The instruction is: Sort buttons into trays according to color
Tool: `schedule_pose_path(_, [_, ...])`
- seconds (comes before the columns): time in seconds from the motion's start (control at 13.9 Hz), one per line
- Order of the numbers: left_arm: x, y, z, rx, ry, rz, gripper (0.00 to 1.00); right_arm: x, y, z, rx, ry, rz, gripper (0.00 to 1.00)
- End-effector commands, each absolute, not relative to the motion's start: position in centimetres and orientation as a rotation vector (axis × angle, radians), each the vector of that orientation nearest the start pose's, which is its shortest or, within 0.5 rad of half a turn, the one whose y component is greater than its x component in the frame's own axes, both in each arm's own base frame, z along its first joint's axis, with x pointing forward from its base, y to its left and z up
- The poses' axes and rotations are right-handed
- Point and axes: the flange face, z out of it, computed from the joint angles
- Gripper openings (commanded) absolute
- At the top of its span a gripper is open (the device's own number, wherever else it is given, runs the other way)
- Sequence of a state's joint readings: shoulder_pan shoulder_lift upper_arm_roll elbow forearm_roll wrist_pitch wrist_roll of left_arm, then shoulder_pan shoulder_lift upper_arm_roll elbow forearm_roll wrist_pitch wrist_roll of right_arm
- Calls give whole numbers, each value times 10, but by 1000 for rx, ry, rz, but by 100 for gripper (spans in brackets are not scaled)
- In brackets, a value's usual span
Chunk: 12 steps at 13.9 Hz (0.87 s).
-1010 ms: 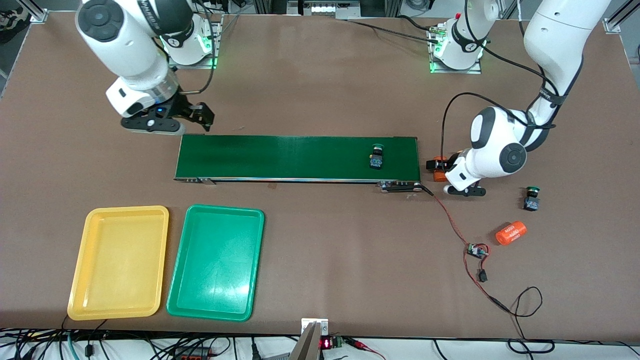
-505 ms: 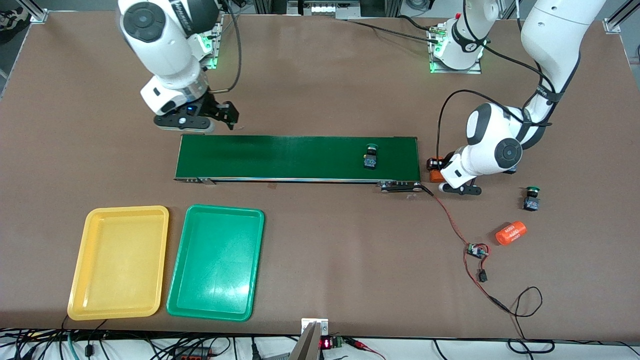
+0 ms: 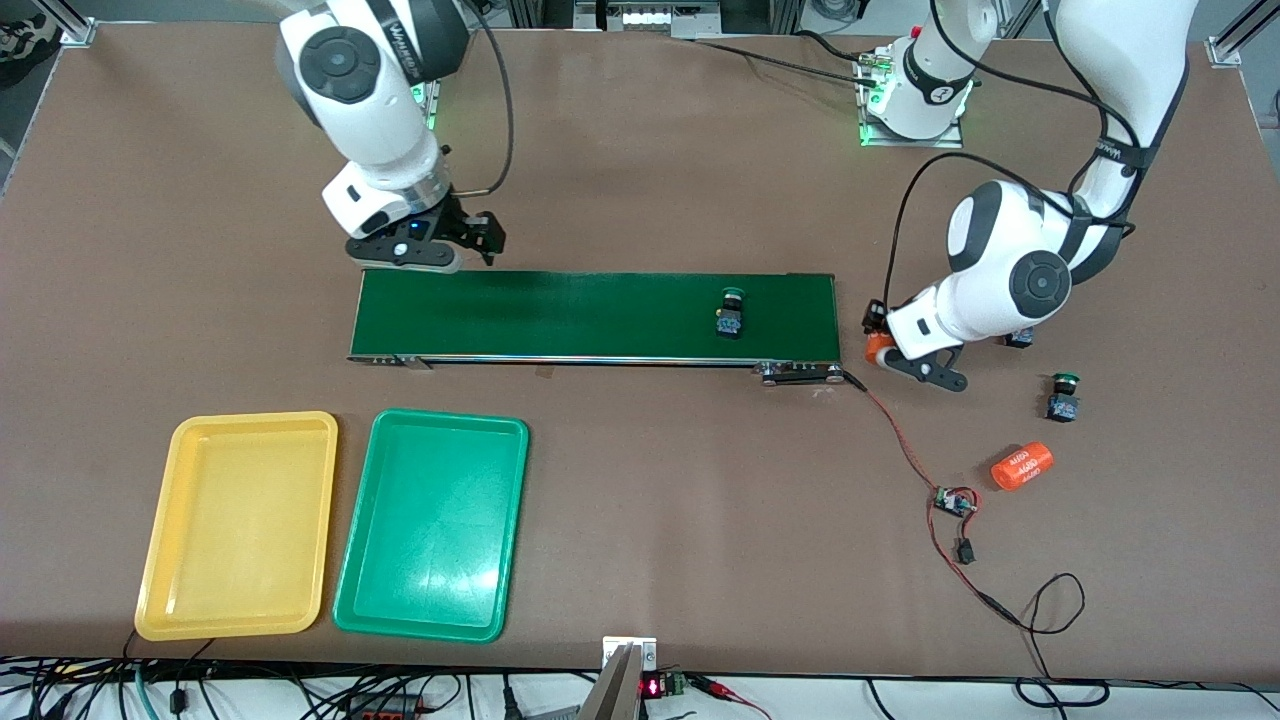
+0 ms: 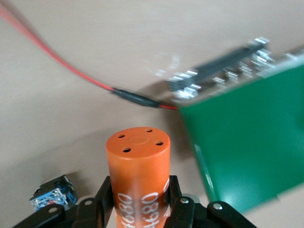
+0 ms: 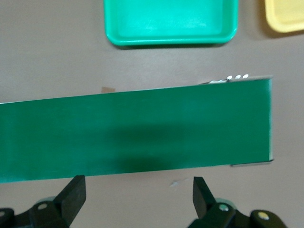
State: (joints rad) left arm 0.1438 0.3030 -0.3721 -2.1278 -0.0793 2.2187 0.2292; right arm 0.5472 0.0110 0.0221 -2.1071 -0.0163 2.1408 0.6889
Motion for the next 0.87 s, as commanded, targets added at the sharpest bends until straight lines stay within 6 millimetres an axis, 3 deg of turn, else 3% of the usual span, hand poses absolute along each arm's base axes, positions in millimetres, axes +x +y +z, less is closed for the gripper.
schedule_pose_path(0.0, [524, -165, 288, -3113, 1048, 298, 0, 454, 321, 389, -3140, 170, -54, 100])
schedule_pose_path(0.14, [516, -188, 291, -3021, 1318, 283, 0, 448, 332, 379, -3151, 136, -35, 100])
schedule_pose_path(0.36, [505, -220, 293, -2832, 1718, 247, 0, 448, 332, 379, -3149, 146, -37, 100])
schedule_pose_path(0.58, [504, -239, 296, -2594, 2073, 189, 0, 449, 332, 379, -3148, 151, -39, 100])
schedule_pose_path(0.72, [510, -243, 297, -2384, 2189, 189, 0, 449, 333, 380, -3140, 151, -50, 100])
schedule_pose_path(0.79, [508, -245, 293, -2362, 2201, 202, 0, 450, 334, 378, -3140, 150, -53, 100])
